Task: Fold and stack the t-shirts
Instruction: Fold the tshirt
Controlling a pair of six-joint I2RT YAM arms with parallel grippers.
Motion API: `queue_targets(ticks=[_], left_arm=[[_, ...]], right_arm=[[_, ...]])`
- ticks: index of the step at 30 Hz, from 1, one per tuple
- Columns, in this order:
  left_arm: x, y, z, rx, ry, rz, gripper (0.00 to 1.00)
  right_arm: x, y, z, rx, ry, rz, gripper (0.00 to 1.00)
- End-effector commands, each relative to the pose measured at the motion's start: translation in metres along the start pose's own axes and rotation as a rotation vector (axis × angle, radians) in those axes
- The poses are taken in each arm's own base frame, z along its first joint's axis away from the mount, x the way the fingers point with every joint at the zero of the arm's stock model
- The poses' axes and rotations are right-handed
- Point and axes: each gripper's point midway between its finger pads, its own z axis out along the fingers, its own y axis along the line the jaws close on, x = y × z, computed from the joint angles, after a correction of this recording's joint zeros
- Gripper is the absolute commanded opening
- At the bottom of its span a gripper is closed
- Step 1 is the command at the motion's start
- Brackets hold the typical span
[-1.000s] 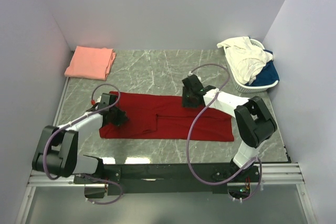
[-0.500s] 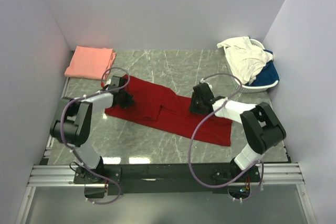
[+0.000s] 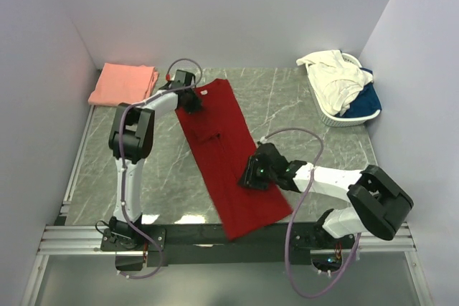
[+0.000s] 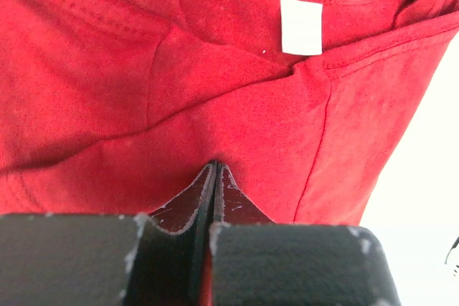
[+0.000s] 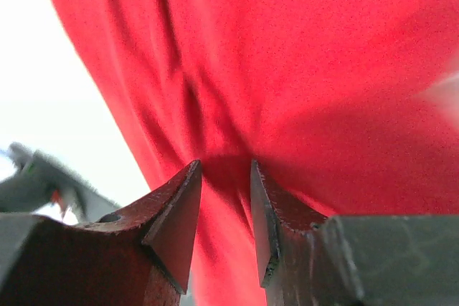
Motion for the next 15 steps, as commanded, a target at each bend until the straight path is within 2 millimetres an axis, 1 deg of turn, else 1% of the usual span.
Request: queue_targets(ticks=[1,2,3,4,5,7,8,9,11,12,13,14,15], left_arm=[[0.022,0.032,0.039,-0.102,0.107,0.113,0.06],[0.022,0.029,0.044,-0.093,0.115,0.123,0.07],[0.015,0.016,0.047,-0.053,0.103,0.128,0.08],[0.022,0.015,0.056,-0.027,0.131,0.134,0.1],[0.021,0.008,0.063,-0.001,0.133,0.131,0.11],[0.021,0.0,0.07,0.034,0.143,0.143,0.15],[0.023,-0.005,0.072,0.056,0.163,0.15,0.18],[0.02,-0.01,0.078,0.066,0.164,0.167,0.2],[0.014,-0.016,0.083,0.088,0.163,0.178,0.24],[0.012,-0.027,0.083,0.132,0.171,0.18,0.26],[0.009,-0.029,0.087,0.156,0.169,0.176,0.29],[0.007,-0.034,0.087,0.181,0.169,0.174,0.31],[0.007,-0.041,0.086,0.222,0.179,0.174,0.33]], right_arm=[[-0.001,0.038,0.001,-0.109,0.018,0.047,0.41],[-0.008,0.049,0.005,-0.119,0.019,0.035,0.41],[-0.012,0.054,0.006,-0.118,0.016,0.019,0.41],[-0.017,0.057,0.009,-0.113,0.007,-0.009,0.41],[-0.025,0.067,0.011,-0.116,0.005,-0.018,0.41],[-0.032,0.072,0.012,-0.109,-0.002,-0.042,0.41],[-0.039,0.082,0.011,-0.118,-0.013,-0.054,0.41],[-0.043,0.084,0.01,-0.115,-0.021,-0.061,0.41],[-0.051,0.088,0.006,-0.105,-0.04,-0.084,0.41],[-0.054,0.089,0.003,-0.101,-0.049,-0.091,0.41],[-0.056,0.085,0.001,-0.083,-0.054,-0.101,0.41],[-0.061,0.088,-0.003,-0.083,-0.073,-0.107,0.41],[-0.063,0.086,-0.005,-0.073,-0.079,-0.107,0.41]])
